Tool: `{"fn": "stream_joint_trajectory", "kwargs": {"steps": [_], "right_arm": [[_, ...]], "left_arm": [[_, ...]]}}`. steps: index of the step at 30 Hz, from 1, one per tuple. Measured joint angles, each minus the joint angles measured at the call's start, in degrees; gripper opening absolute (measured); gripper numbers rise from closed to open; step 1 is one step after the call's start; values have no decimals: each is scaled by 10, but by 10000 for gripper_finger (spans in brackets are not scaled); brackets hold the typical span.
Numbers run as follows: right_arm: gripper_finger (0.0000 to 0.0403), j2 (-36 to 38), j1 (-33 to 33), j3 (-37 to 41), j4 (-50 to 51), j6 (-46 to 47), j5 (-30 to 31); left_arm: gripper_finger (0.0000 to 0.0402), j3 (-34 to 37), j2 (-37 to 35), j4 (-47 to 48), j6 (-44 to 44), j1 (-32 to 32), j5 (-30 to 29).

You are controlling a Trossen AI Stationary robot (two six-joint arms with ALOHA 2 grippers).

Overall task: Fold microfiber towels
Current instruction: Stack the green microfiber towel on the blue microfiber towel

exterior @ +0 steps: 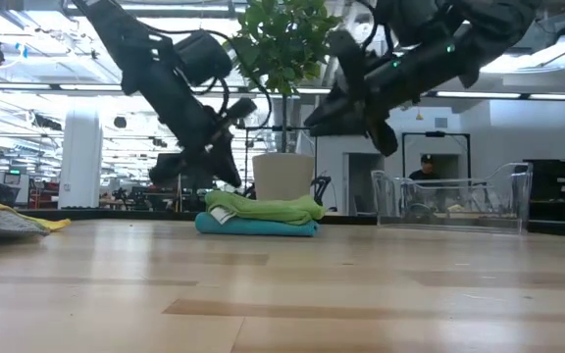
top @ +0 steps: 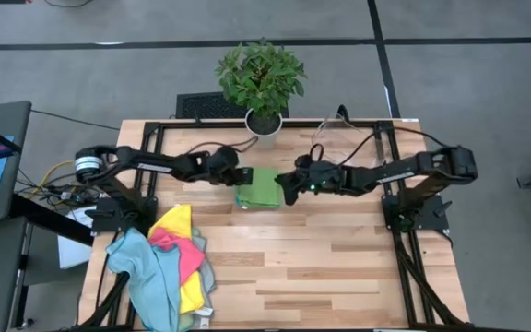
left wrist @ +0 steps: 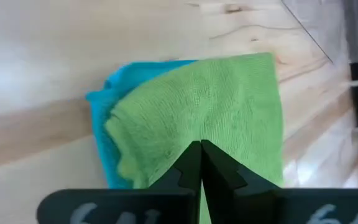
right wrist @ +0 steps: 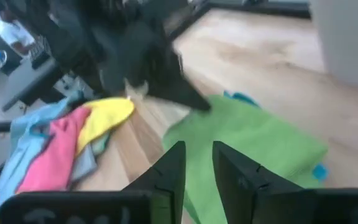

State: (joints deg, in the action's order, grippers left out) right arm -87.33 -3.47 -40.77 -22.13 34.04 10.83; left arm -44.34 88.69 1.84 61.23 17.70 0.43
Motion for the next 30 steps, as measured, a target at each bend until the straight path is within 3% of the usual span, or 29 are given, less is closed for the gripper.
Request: {"fn": "stream_joint_trajectory", "kwargs": {"steps": [4,9,14,20,24,30], "right_arm": [[96,-48,14,0,-23,12,-1],[88,-115,33,0,-68,35,-5],[81,-154,32,-4,-81,46,-8],[74,-170,26,-8,-84,50,-34],[74,-170,21,-8,-73,50,-33],[74,-148,13,-8,-67,49,-50]], "left_arm": [[1,0,-44,52,-20,3,19],[0,0,-85,71,-63,-38,18],[0,11,-58,73,-81,-79,-6],[0,40,3,10,-68,-107,-6],[0,43,41,16,-55,-107,-19],[0,44,25,40,-45,-87,-22]]}}
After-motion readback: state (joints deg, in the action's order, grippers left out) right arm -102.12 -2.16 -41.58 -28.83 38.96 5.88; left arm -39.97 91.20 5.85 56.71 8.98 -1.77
